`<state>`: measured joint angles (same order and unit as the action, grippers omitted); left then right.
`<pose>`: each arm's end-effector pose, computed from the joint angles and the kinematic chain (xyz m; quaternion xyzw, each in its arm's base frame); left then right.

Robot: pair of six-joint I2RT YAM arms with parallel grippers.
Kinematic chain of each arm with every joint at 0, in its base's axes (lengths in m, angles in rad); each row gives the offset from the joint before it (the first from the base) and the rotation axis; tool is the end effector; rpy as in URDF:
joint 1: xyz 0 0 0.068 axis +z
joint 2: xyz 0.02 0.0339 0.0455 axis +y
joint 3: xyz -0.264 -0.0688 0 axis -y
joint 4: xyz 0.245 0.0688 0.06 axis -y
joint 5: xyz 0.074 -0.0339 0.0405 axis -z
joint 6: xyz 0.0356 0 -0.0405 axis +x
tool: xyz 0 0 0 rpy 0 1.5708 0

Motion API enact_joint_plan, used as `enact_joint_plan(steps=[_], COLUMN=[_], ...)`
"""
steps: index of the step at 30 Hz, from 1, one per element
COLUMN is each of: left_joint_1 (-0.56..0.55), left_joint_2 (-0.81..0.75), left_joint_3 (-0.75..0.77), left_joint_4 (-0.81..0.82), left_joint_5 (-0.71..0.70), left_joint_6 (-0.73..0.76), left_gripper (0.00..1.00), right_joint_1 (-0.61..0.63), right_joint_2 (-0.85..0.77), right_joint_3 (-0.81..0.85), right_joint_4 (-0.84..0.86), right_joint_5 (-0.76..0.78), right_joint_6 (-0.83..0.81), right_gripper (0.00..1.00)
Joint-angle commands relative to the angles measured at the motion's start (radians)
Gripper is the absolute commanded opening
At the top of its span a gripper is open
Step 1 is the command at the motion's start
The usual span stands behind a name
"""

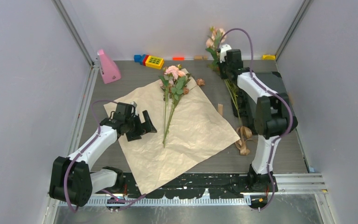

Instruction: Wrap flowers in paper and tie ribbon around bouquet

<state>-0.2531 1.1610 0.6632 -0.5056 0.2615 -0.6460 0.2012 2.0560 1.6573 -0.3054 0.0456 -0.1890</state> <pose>0.2078 -0.0632 0.2000 -0.1500 0.9406 -0.2333 0.1956 0.4664 0.0935 0.2363 -0.1665 0.8920 -0.0181 0.4199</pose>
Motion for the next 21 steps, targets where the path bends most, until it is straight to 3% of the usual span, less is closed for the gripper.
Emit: enact_joint_plan(steps=[1, 8, 11, 14, 17, 21], left_joint_1=[0.000, 0.000, 0.000, 0.000, 0.000, 0.000], left_joint_2=[-0.010, -0.017, -0.021, -0.023, -0.026, -0.035], left_joint_3=[-0.003, -0.007, -0.008, -0.010, -0.013, -0.021], left_joint_4=[0.022, 0.022, 0.025, 0.028, 0.042, 0.059], left_joint_5=[0.000, 0.008, 0.011, 0.016, 0.035, 0.051], left_joint_6=[0.009, 0.008, 0.007, 0.010, 0.012, 0.011], left_gripper=[1.00, 1.00, 1.00, 1.00, 1.00, 1.00], right_joint_1=[0.001, 0.001, 0.002, 0.023, 0.090, 0.287], right_joint_2=[-0.310, -0.462, -0.503, -0.523, -0.560, -0.578], right_joint_3=[-0.192, -0.455, -0.386, -0.301, -0.374, -0.450], right_joint_4=[0.607, 1.075, 0.876, 0.581, 0.518, 0.438], right_joint_5=[-0.083, -0.165, -0.114, -0.189, -0.133, 0.033], right_joint_6=[-0.066, 0.194, 0.463, 0.698, 0.910, 0.931], right_gripper=[0.01, 0.01, 0.01, 0.01, 0.01, 0.00])
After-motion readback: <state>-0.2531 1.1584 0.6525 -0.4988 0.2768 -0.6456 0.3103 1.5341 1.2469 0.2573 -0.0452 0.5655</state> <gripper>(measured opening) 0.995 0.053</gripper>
